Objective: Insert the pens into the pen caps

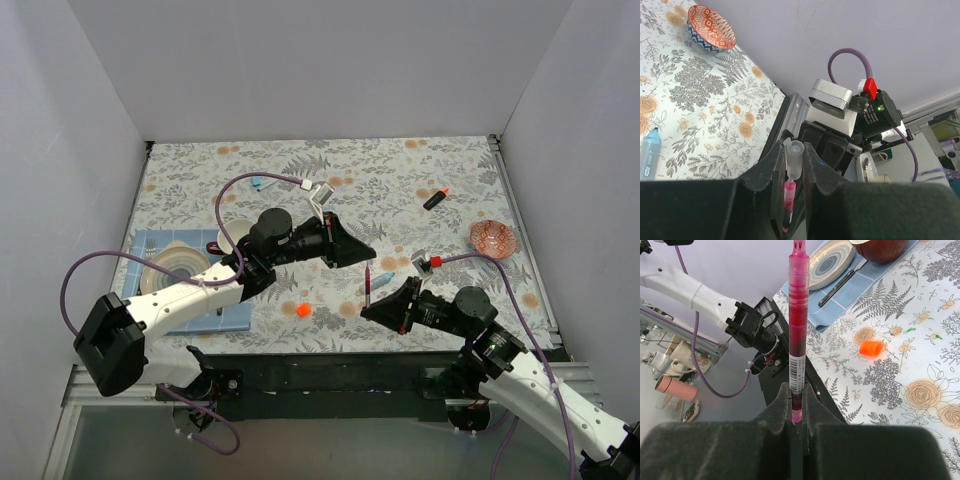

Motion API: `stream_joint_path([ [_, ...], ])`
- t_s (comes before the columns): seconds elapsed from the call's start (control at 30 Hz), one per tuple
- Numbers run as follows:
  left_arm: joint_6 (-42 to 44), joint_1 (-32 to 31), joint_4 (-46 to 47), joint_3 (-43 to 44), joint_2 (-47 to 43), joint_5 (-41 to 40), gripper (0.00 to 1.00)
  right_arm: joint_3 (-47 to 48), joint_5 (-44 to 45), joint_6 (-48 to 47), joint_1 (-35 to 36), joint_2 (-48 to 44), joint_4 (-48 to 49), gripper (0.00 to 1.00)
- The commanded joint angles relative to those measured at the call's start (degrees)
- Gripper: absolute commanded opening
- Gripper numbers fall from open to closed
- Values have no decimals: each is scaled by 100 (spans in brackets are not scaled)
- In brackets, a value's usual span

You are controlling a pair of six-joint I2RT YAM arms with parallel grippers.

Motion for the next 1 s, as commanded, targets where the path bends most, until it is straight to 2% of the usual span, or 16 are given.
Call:
stream_joint_path([
  [0.0,148,-14,6,-62,-291,261,0,208,63,61,-4,-39,166,1],
  [0.3,341,-14,-196,-106,-247,464,0,243,90,88,-4,-39,175,1],
  [0.97,842,-14,-829,34,-150,165,0,217,55,70,-4,93,105,1],
])
